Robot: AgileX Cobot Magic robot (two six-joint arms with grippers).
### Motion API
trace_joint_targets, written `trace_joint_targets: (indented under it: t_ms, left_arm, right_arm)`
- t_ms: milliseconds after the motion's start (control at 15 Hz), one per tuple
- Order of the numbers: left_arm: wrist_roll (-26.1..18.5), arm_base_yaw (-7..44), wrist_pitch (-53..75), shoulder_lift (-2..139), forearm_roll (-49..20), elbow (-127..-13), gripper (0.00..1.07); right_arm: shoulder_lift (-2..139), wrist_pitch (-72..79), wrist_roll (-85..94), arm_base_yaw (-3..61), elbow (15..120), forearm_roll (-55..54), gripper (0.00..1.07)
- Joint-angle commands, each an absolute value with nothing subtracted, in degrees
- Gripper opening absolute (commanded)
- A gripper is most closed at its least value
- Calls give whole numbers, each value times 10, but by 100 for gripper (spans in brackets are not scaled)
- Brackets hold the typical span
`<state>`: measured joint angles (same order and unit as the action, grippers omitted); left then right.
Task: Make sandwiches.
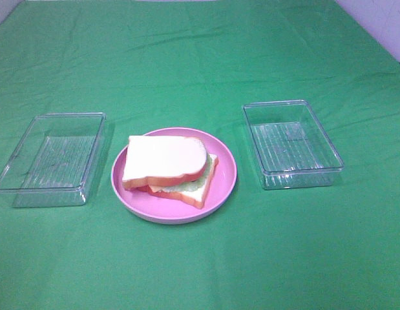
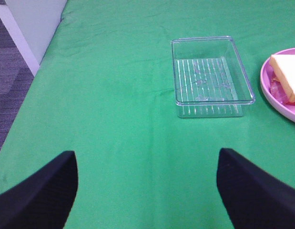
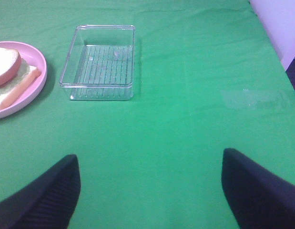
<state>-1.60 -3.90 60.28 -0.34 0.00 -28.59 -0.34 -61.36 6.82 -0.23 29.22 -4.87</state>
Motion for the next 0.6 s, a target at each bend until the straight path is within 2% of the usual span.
trace_joint_targets:
  t_ms: [67, 400, 600]
  left_arm:
    - [-18, -38, 597, -14, 0, -285, 76]
    - [-18, -38, 597, -14, -6, -285, 76]
    - [-17, -13, 597, -14, -9, -285, 76]
  right_arm:
    - [-12, -608, 76, -3, 289, -48, 77]
    - [-12, -608, 76, -3, 289, -48, 77]
    - [-11, -608, 76, -3, 289, -48, 77]
